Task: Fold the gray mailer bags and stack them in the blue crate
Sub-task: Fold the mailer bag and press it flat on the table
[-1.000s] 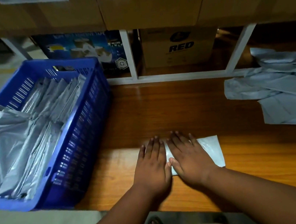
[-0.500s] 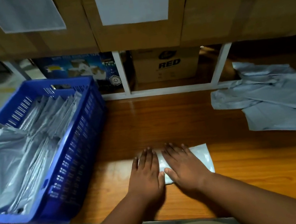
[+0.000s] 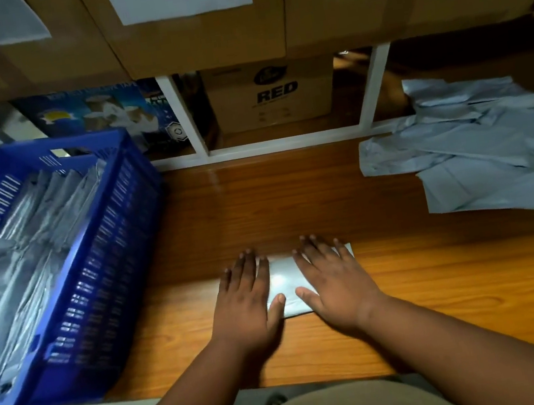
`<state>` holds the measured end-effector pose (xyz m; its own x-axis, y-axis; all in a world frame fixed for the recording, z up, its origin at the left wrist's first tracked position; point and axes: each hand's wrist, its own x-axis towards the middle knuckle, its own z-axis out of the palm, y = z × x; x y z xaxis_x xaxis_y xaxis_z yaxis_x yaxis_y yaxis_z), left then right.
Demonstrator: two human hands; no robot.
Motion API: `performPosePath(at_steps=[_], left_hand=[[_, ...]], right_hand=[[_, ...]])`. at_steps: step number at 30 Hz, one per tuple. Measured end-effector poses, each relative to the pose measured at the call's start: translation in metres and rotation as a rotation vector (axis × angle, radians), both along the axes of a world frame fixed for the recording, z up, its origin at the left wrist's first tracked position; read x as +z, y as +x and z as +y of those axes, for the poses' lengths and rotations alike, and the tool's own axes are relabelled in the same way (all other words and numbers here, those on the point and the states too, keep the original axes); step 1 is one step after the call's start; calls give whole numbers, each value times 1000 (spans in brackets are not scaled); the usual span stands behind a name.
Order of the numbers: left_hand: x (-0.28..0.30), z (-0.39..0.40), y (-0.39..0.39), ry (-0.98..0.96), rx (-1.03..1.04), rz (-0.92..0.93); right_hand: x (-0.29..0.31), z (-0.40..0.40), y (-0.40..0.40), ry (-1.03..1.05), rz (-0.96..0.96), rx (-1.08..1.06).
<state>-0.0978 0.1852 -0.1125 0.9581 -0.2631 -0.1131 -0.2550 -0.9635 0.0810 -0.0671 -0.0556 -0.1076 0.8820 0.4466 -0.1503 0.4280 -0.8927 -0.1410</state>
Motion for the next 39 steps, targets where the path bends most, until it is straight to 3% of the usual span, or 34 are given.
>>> performPosePath(at_steps=[7, 14, 18, 22, 24, 29, 34, 39], left_hand=[[5, -1, 1, 18, 4, 15], [50, -5, 29, 26, 42, 196], [74, -18, 43, 35, 119, 232], [93, -21, 51, 173, 85, 307], [104, -16, 52, 159, 53, 293], [144, 7, 40, -143, 124, 226], [201, 73, 35, -309, 215, 96], [269, 151, 14, -221, 284, -159]], right_hand=[[0, -4, 2, -18, 9, 26], [24, -7, 24, -91, 183, 116], [56, 3, 37, -96, 113, 155], [77, 16, 50, -158, 174, 178], [87, 19, 58, -172, 210, 206], [125, 25, 77, -19, 277, 276], [189, 64, 106, 68, 222, 309], [268, 144, 123, 192, 92, 439]])
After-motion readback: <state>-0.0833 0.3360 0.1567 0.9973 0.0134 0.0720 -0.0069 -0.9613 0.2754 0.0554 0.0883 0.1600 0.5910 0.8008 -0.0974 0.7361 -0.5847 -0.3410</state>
